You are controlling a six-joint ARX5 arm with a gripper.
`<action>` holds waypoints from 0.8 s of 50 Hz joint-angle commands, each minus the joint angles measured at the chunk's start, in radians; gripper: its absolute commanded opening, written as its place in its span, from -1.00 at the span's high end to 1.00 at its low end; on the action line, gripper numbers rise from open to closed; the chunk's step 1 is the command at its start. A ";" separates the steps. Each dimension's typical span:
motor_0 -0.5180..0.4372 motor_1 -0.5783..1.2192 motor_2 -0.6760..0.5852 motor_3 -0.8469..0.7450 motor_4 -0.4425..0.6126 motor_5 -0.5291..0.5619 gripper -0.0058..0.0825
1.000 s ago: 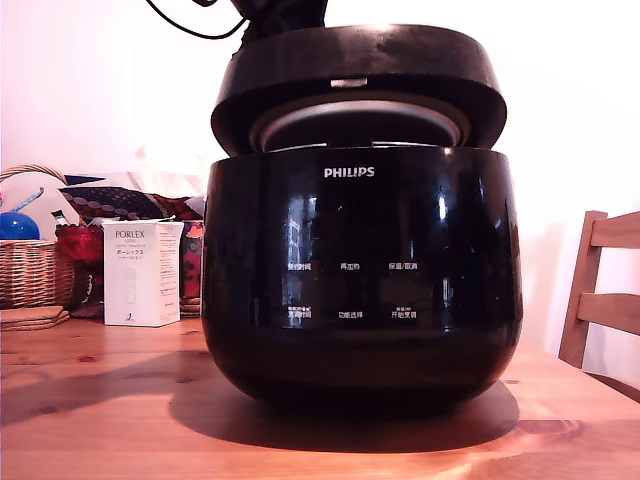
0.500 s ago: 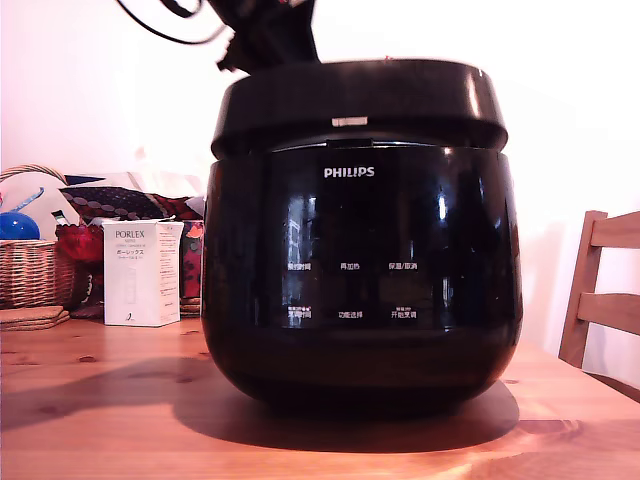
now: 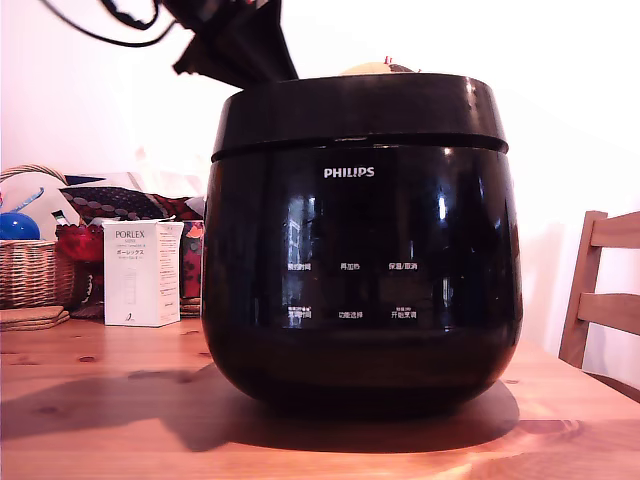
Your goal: Close the rice cooker by pressing the lid down with medium force
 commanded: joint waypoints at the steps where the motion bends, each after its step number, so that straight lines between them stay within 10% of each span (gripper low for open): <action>1: -0.010 -0.001 -0.083 0.014 -0.013 -0.015 0.92; 40: -0.112 -0.244 -0.408 0.233 -0.103 -0.088 0.92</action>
